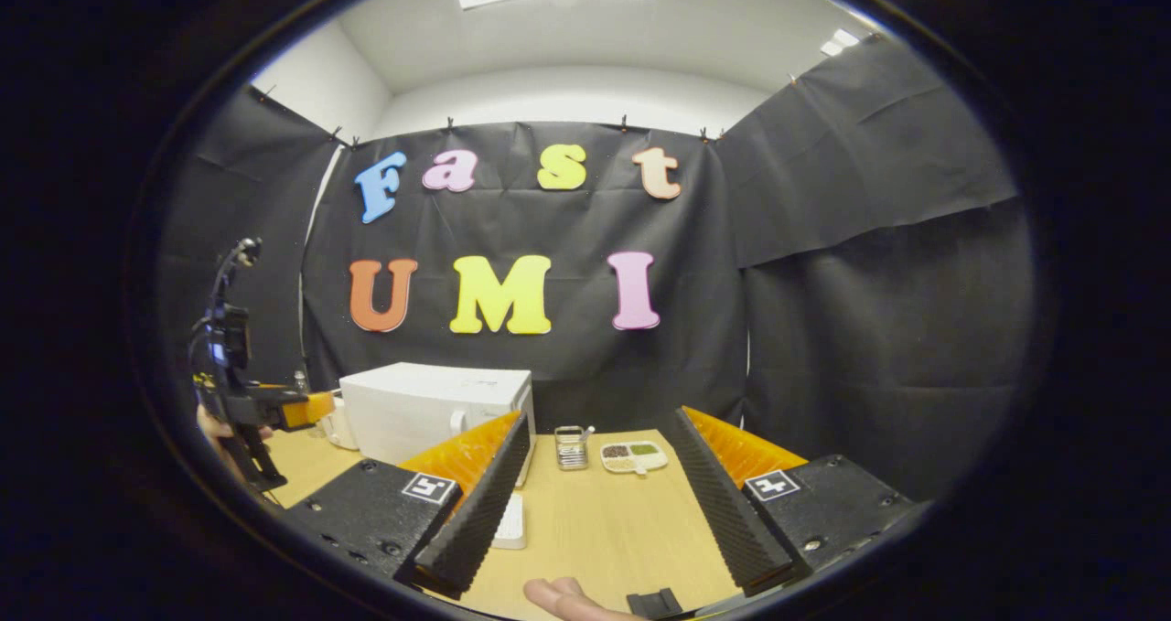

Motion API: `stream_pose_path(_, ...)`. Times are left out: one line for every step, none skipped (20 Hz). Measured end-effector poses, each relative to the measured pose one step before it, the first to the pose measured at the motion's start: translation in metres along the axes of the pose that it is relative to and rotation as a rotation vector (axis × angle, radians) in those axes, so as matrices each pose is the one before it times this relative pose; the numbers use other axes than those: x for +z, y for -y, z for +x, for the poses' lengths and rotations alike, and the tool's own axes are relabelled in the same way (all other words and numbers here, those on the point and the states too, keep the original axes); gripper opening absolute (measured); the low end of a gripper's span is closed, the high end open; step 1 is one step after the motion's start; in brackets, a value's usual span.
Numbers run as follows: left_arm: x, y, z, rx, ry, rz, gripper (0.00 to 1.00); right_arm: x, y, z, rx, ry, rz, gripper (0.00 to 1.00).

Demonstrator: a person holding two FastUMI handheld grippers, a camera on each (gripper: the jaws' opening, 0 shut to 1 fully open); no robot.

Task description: Open the microwave oven with the left hand, put the food in, and close the microwave oven.

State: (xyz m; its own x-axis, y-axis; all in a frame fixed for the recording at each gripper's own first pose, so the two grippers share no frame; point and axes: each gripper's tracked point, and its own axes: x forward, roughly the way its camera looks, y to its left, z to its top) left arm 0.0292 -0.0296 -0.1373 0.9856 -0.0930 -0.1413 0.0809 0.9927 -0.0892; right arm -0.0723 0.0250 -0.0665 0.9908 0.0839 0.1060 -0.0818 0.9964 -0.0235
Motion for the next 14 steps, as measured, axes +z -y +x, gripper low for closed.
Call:
stream_pose_path(0.00815,-0.00188,-0.01346,0.00344,0.01159,-0.00635,0.93,0.00198,-0.00257,0.00038,0.00160,-0.00328,0.00474,1.00)
stream_pose_path(0.00746,-0.00185,-0.01229,0.00275,0.01157,-0.00572,0.93,0.00228,-0.00214,-0.00011,0.00088,-0.00293,0.00531,1.00)
stream_pose_path(0.00739,-0.00103,-0.01389,-0.00105,0.01001,-0.00453,0.93,0.00208,-0.00134,0.00009,0.00068,-0.00045,0.00085,1.00)
stream_pose_path(0.00733,-0.00015,-0.01395,-0.00083,0.01052,0.00458,0.93,0.00333,-0.00145,-0.00027,-0.00262,0.00430,-0.00232,1.00)
stream_pose_path(0.00584,0.00080,-0.01006,-0.00354,0.01611,0.01254,0.93,0.00336,-0.00109,-0.00163,-0.00431,0.00570,-0.00641,1.00)
stream_pose_path(0.00440,-0.00062,-0.01065,-0.00080,0.00969,0.02669,0.93,0.00327,-0.00108,-0.00110,-0.00219,0.00545,-0.00853,1.00)
stream_pose_path(0.00101,-0.00280,-0.01272,0.01392,0.00704,0.02633,0.93,0.00176,-0.00273,-0.00163,0.00180,0.00513,-0.00454,1.00)
stream_pose_path(0.00072,-0.00242,-0.00826,0.01599,0.00438,0.01971,0.93,0.00240,-0.00372,-0.00277,0.00543,0.00356,0.00272,1.00)
stream_pose_path(-0.00025,-0.00174,-0.00970,0.01261,-0.00042,0.01648,0.93,0.00082,-0.00417,-0.00307,0.00691,0.00382,0.00884,1.00)
stream_pose_path(-0.00115,-0.00221,-0.01088,0.01840,-0.00480,0.01120,0.93,-0.00105,-0.00252,-0.00339,0.00567,-0.00353,0.00842,1.00)
stream_pose_path(0.00010,-0.00180,-0.01113,0.01692,0.00261,0.00815,0.93,-0.00554,0.00218,-0.00469,-0.01395,-0.01179,0.00280,0.99)
stream_pose_path(0.00067,0.00411,-0.00969,-0.00641,0.00545,0.00520,0.93,-0.00254,0.00392,-0.00359,-0.02386,-0.00293,0.00012,0.99)
stream_pose_path(-0.00083,0.00621,-0.00798,-0.01686,-0.00353,-0.00587,0.93,-0.00118,-0.00212,-0.00236,-0.00485,0.00082,-0.00089,0.99)
stream_pose_path(0.00052,0.00492,-0.00537,-0.01826,0.00400,-0.00117,0.93,-0.00068,-0.00673,-0.00284,0.01568,-0.00389,-0.00672,1.00)
